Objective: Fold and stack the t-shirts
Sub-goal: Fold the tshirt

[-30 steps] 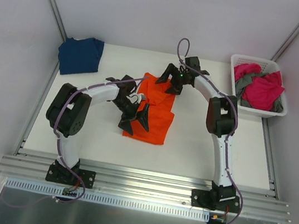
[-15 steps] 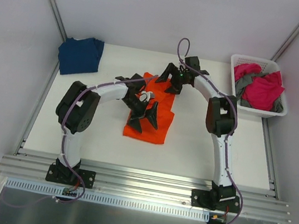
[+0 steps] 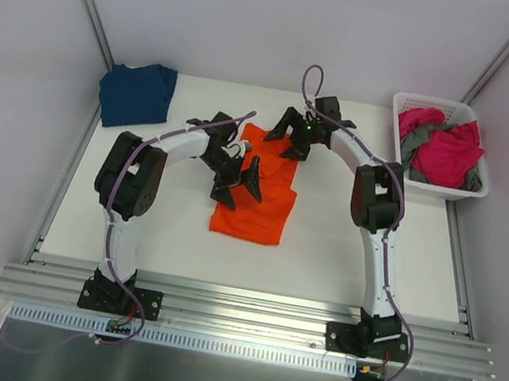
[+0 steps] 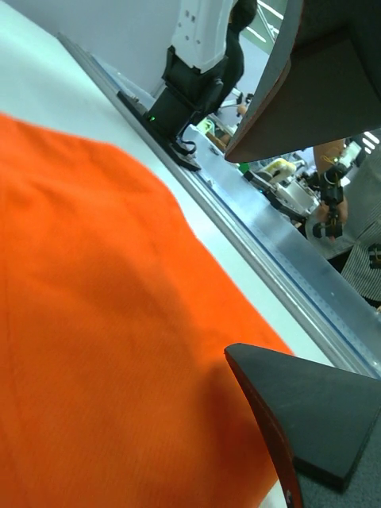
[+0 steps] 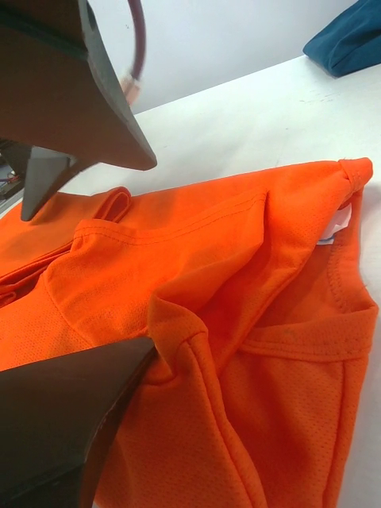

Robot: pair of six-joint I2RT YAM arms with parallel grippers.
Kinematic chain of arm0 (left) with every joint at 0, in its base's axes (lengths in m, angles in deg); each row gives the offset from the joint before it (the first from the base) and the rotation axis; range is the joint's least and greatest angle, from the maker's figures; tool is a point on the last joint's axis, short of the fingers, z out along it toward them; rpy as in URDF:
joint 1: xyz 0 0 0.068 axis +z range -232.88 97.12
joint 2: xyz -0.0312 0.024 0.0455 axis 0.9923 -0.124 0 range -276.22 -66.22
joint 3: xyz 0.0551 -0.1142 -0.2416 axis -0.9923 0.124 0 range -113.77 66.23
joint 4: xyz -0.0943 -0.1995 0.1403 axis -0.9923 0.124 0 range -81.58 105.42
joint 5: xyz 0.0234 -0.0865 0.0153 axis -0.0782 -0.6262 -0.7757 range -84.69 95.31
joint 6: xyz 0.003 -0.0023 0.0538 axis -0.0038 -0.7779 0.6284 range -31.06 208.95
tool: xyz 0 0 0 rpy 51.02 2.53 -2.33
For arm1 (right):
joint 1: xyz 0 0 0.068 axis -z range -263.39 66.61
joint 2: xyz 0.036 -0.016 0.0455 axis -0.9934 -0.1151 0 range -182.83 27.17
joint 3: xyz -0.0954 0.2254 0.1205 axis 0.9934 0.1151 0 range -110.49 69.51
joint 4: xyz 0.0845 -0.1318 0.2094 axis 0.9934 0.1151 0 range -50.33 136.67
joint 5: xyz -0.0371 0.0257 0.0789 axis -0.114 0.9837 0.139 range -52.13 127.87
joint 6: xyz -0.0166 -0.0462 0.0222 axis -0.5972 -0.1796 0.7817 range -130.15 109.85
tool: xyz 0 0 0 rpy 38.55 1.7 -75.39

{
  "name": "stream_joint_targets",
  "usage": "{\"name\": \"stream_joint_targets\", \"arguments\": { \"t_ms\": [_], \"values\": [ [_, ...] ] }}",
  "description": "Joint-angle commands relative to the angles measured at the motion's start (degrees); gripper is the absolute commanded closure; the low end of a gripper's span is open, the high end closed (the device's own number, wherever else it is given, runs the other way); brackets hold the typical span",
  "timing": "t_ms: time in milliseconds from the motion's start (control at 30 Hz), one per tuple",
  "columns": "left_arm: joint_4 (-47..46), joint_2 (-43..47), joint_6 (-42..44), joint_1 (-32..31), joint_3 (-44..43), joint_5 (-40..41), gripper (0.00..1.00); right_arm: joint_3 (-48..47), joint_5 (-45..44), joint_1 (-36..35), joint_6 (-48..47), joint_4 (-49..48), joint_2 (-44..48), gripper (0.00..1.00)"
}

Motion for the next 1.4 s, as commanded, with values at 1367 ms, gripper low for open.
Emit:
{"name": "stream_joint_targets", "arguments": {
  "t_ms": [1367],
  "values": [
    [3.1, 1.9, 7.6, 4.3, -25.6, 11.1, 0.01, 0.5, 0.5, 3.1, 0.4, -0.6, 10.5, 0.07]
  ]
}}
